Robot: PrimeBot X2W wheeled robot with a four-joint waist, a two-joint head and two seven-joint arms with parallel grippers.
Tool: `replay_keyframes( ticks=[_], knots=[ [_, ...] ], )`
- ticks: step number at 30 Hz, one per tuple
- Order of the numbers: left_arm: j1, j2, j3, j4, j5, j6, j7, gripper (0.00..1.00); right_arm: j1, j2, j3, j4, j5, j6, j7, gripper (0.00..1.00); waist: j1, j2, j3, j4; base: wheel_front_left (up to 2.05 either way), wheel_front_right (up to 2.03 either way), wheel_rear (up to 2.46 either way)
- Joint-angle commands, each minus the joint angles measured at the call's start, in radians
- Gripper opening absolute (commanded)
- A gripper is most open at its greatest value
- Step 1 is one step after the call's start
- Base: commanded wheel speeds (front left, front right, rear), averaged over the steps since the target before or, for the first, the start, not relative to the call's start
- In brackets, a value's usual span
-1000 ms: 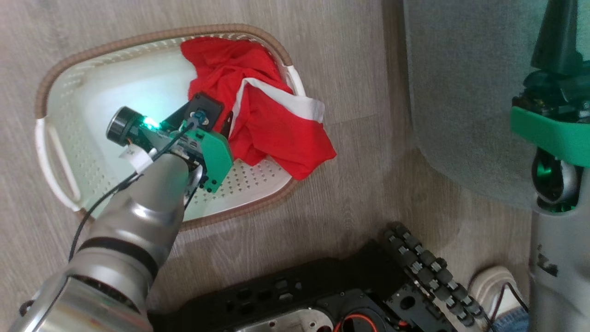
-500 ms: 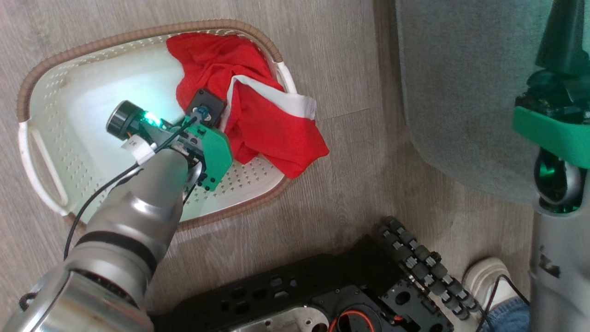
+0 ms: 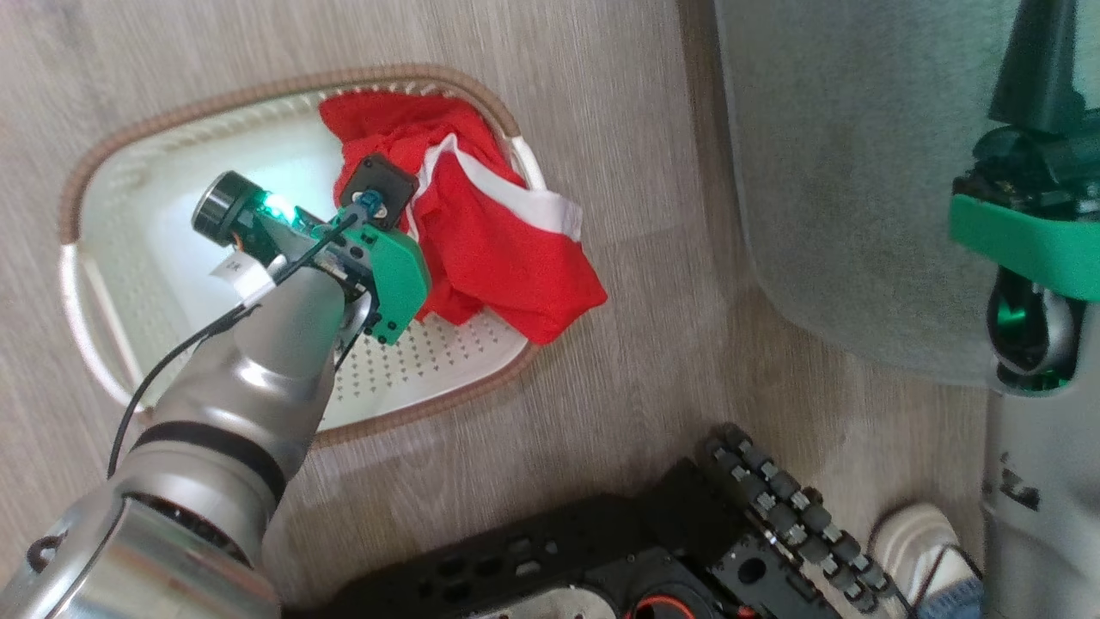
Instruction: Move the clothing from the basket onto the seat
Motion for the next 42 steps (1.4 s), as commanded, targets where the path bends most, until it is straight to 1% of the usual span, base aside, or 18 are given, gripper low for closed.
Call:
replay_keyframes(
  ticks=[1,5,9,19,20,25,32,42],
  knots=[
    [0.019,0.016,0.005,-0.024,-0.010,-0.008,-0.015,0.00,0.019,0.002,0.016,-0.017,-0.001,0.000,-0.006,1.00,0.0000,-0.0001,-0.049,0.009,0.00,0.00,0.00],
    [0.041,0.016,0.008,-0.064,-0.021,-0.016,-0.021,0.00,0.030,0.002,0.018,0.011,-0.009,0.000,-0.006,1.00,0.0000,-0.0001,-0.116,0.022,0.00,0.00,0.00],
    [0.083,0.023,0.022,-0.153,-0.036,-0.018,-0.022,0.00,0.052,0.002,0.019,0.043,-0.019,0.000,-0.006,1.00,0.0000,-0.0001,-0.193,0.035,0.00,0.00,0.00],
    [0.223,0.054,0.078,-0.351,-0.082,-0.018,-0.023,0.00,0.154,0.002,0.016,0.138,-0.052,0.000,-0.006,1.00,0.0000,-0.0001,-0.442,0.075,0.00,0.00,0.00],
    [0.223,0.054,0.078,-0.351,-0.082,-0.018,-0.023,0.00,0.154,0.002,0.016,0.138,-0.052,0.000,-0.006,1.00,0.0000,-0.0001,-0.442,0.075,0.00,0.00,0.00],
    [0.282,0.061,0.097,-0.430,-0.103,-0.026,-0.023,0.00,0.228,0.002,0.012,0.185,-0.067,0.000,-0.006,1.00,0.0000,-0.0001,-0.570,0.106,0.00,0.00,0.00],
    [0.333,0.068,0.111,-0.497,-0.136,-0.038,-0.023,0.00,0.320,0.002,0.027,0.261,-0.078,0.000,-0.006,1.00,0.0000,-0.0001,-0.728,0.151,0.00,0.00,0.00],
    [0.389,0.082,0.136,-0.603,-0.187,-0.022,-0.008,0.00,0.405,0.002,0.065,0.346,-0.081,0.000,-0.006,1.00,0.0000,-0.0001,-0.907,0.194,0.00,0.00,0.00]
  ],
)
